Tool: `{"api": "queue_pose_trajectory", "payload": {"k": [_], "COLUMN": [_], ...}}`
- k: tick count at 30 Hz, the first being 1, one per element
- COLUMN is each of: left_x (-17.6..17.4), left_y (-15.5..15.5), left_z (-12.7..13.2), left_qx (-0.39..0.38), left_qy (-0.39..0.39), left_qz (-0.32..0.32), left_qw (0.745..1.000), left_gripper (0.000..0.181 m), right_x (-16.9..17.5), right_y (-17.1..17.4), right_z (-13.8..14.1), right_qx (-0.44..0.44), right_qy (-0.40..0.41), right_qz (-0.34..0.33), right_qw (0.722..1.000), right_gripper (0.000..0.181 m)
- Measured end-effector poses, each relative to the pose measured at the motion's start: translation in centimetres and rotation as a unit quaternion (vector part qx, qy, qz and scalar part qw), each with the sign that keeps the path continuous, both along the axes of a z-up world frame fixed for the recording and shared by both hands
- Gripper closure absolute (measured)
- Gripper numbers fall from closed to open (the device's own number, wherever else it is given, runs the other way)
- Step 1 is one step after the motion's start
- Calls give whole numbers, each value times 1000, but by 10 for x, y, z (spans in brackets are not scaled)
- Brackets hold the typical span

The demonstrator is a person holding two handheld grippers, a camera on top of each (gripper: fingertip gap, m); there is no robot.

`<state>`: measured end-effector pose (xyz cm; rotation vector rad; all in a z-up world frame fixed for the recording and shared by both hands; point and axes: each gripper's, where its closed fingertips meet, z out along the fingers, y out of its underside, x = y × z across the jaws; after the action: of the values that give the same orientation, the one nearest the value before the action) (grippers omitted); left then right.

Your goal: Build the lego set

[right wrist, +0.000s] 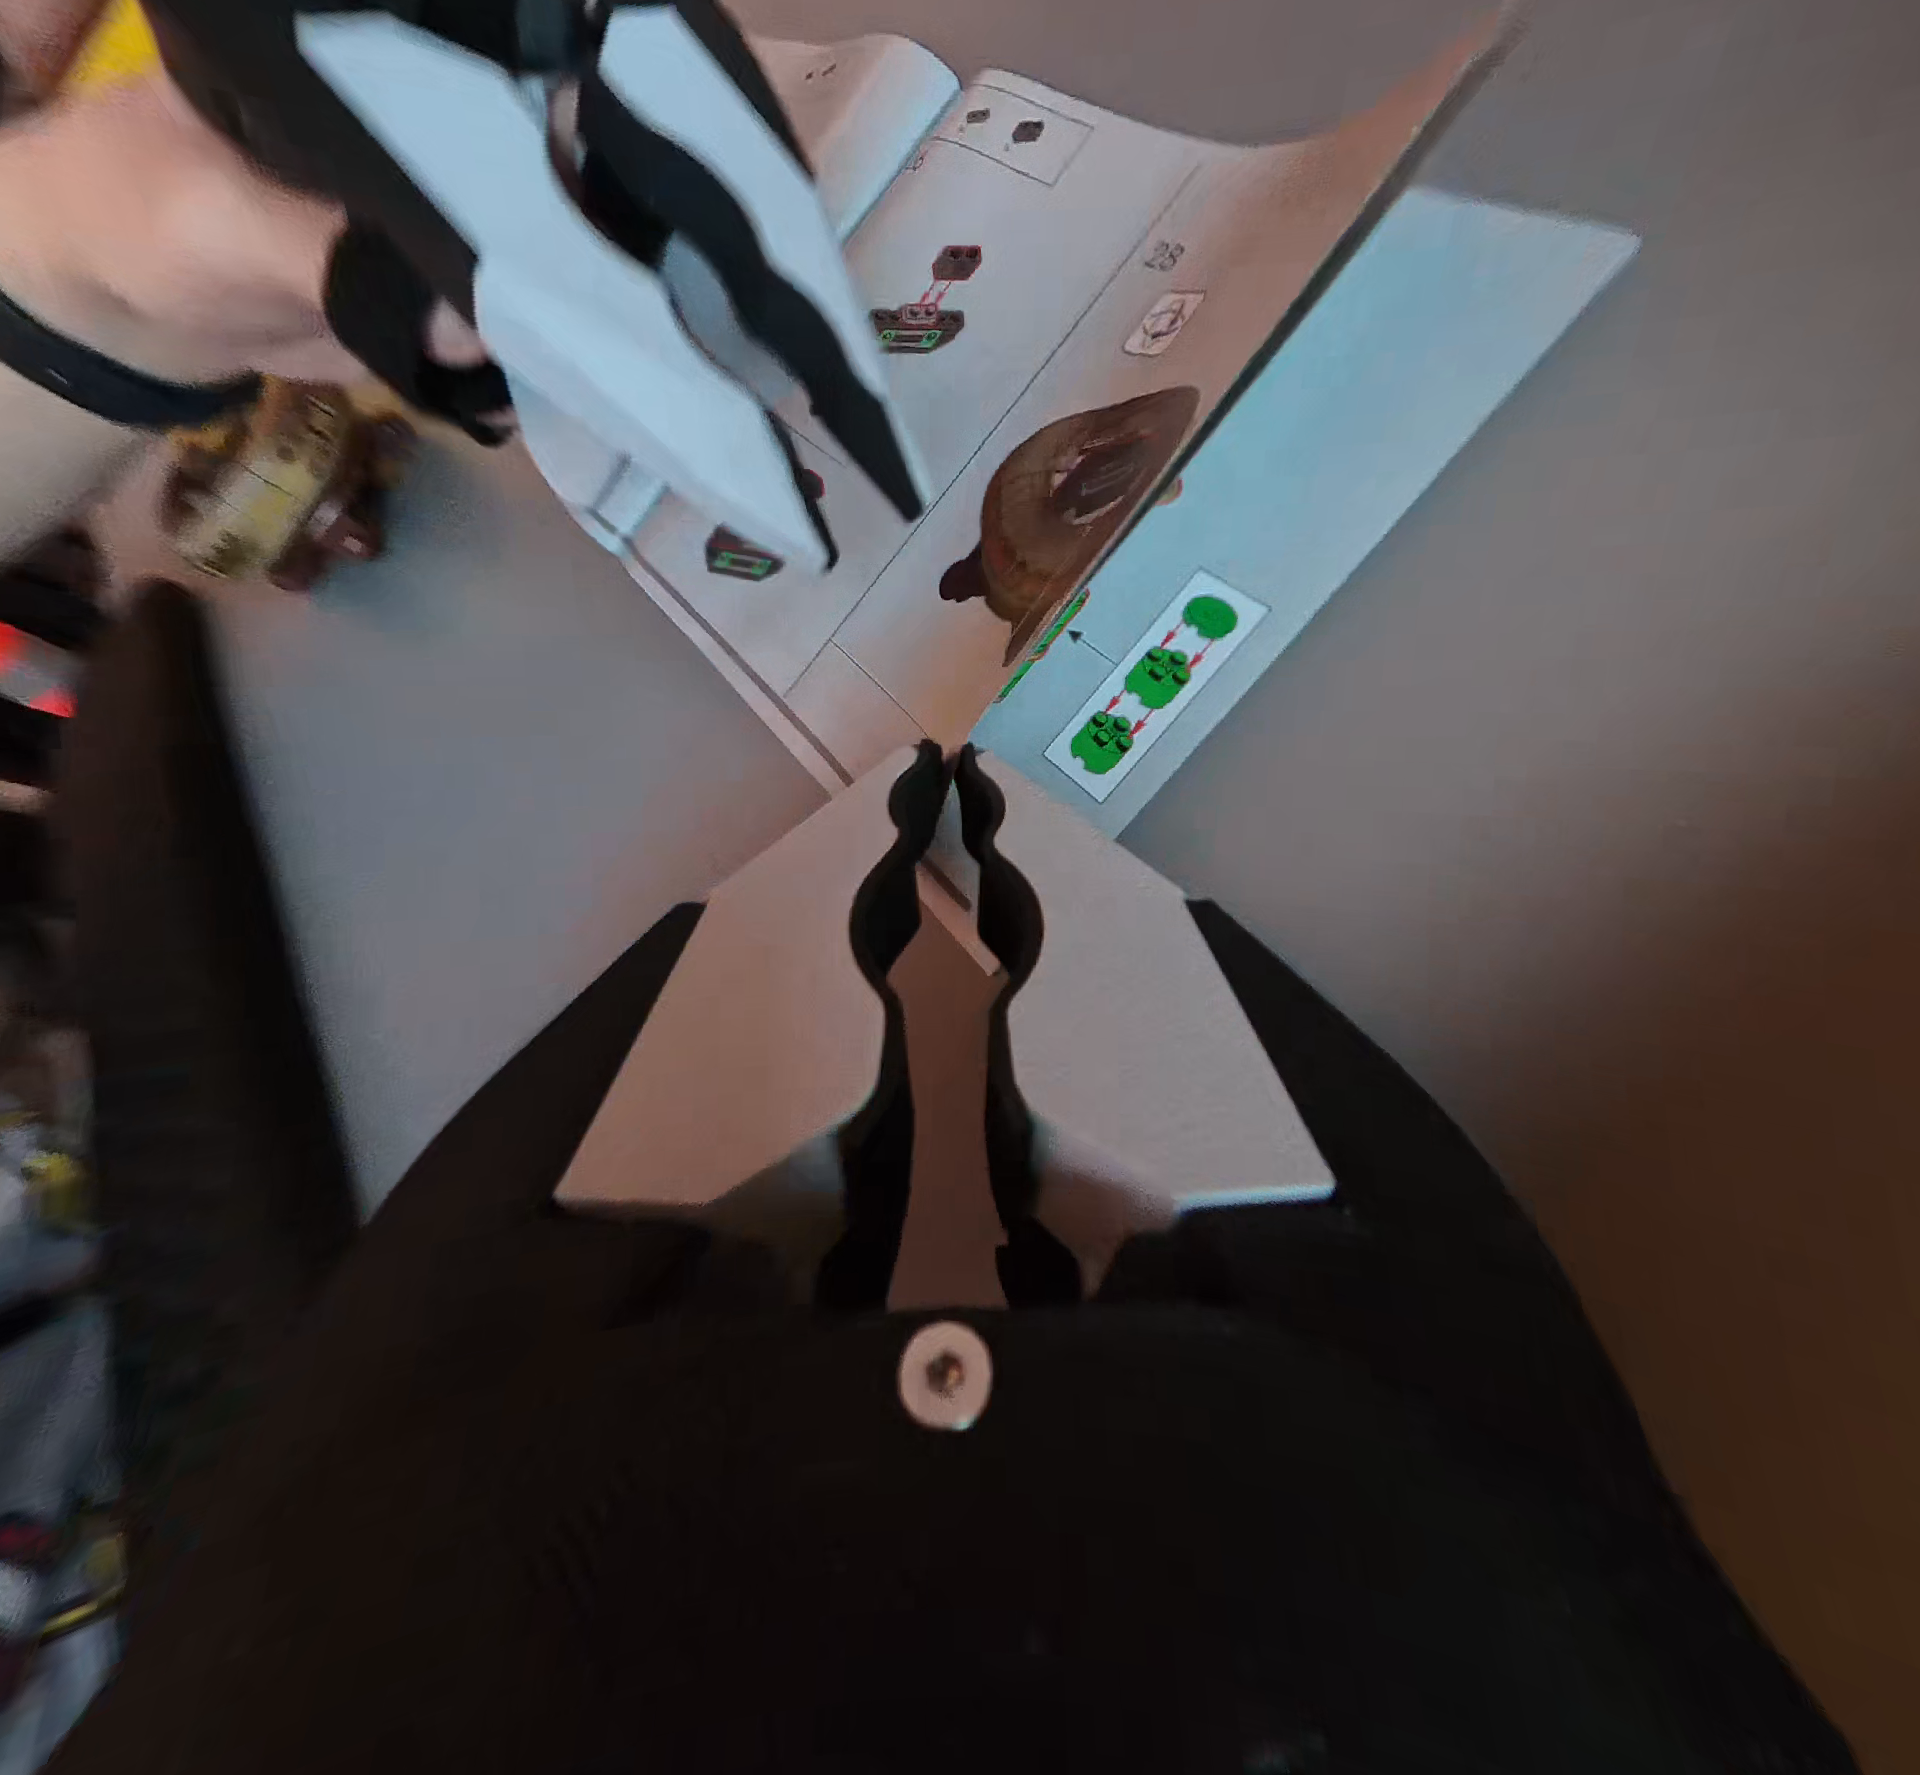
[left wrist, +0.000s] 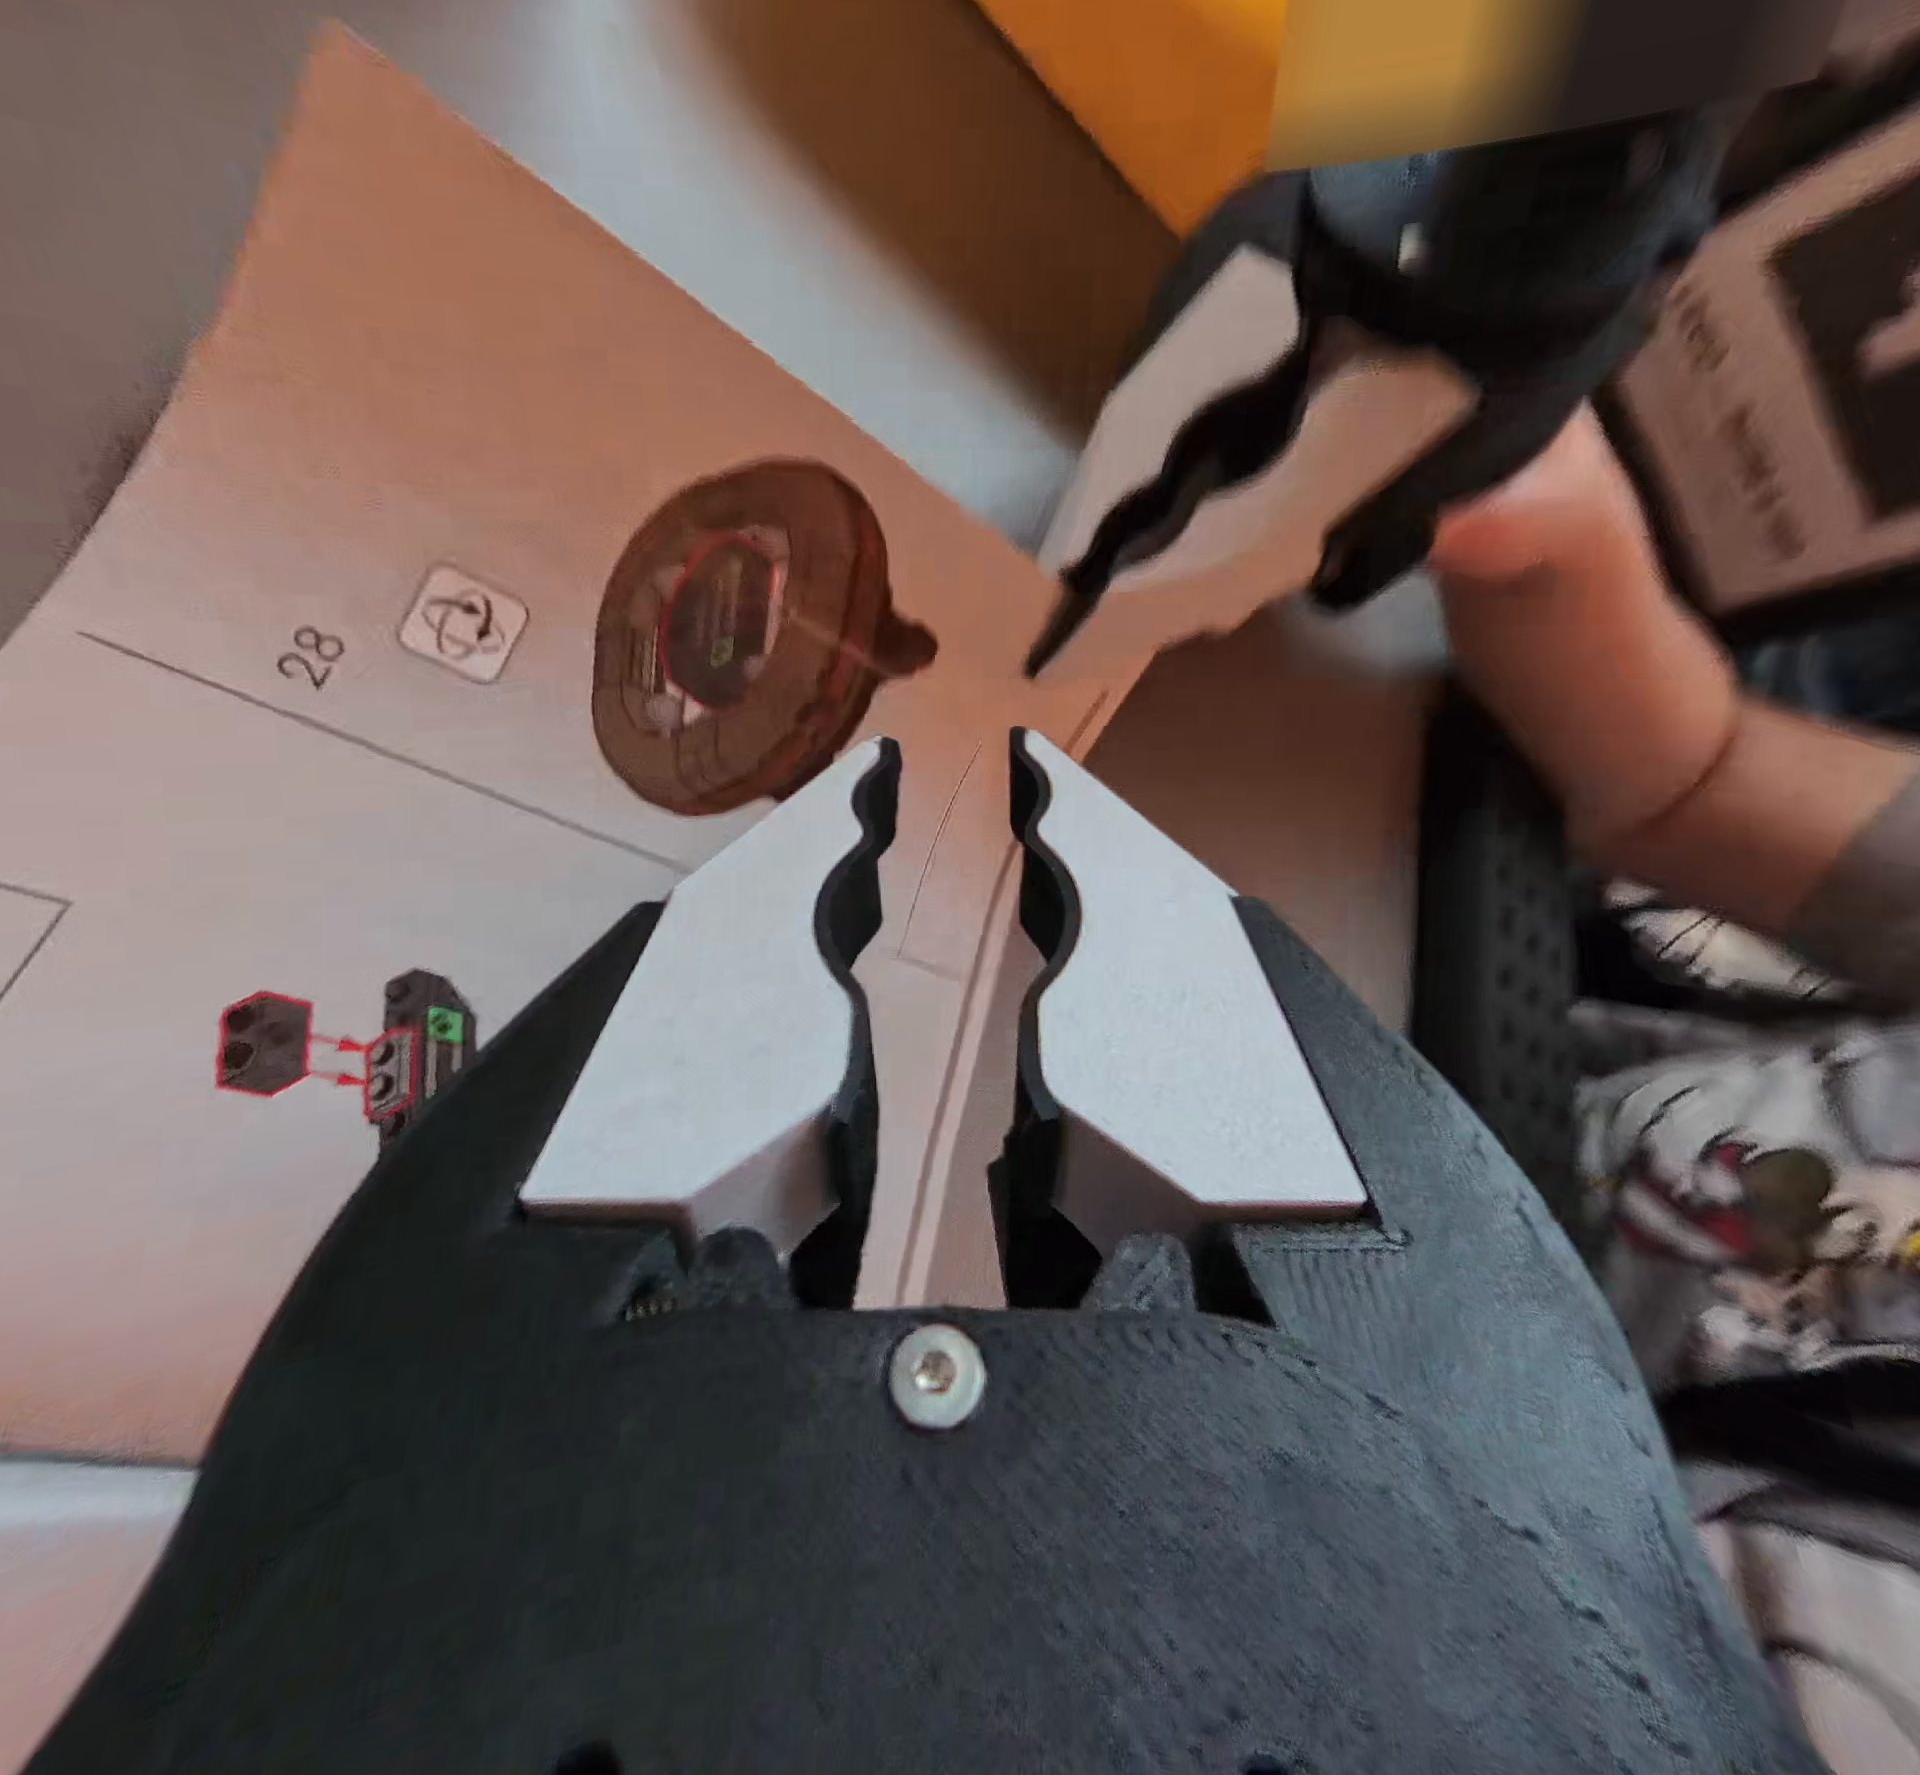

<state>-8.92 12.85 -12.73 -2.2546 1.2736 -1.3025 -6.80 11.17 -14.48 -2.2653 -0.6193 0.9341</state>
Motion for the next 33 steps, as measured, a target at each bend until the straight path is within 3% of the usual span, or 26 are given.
{"api": "queue_pose_trajectory", "payload": {"k": [5,11,19,33], "left_x": [10,16,22,21], "left_y": [19,17,7,1], "left_z": [5,6,-3,-15], "left_qx": [-83,-126,-164,-151], "left_qy": [-11,-26,-19,15], "left_qz": [94,135,145,130], "left_qw": [992,982,976,980], "left_gripper": [143,137,147,155], "right_x": [-5,-8,-12,-19], "right_y": [3,3,2,-1], "right_z": [7,7,5,-2], "right_qx": [90,115,128,129], "right_qy": [-61,-78,-95,-108], "right_qz": [16,23,28,43], "right_qw": [994,990,987,985], "right_gripper": [180,180,178,174]}}
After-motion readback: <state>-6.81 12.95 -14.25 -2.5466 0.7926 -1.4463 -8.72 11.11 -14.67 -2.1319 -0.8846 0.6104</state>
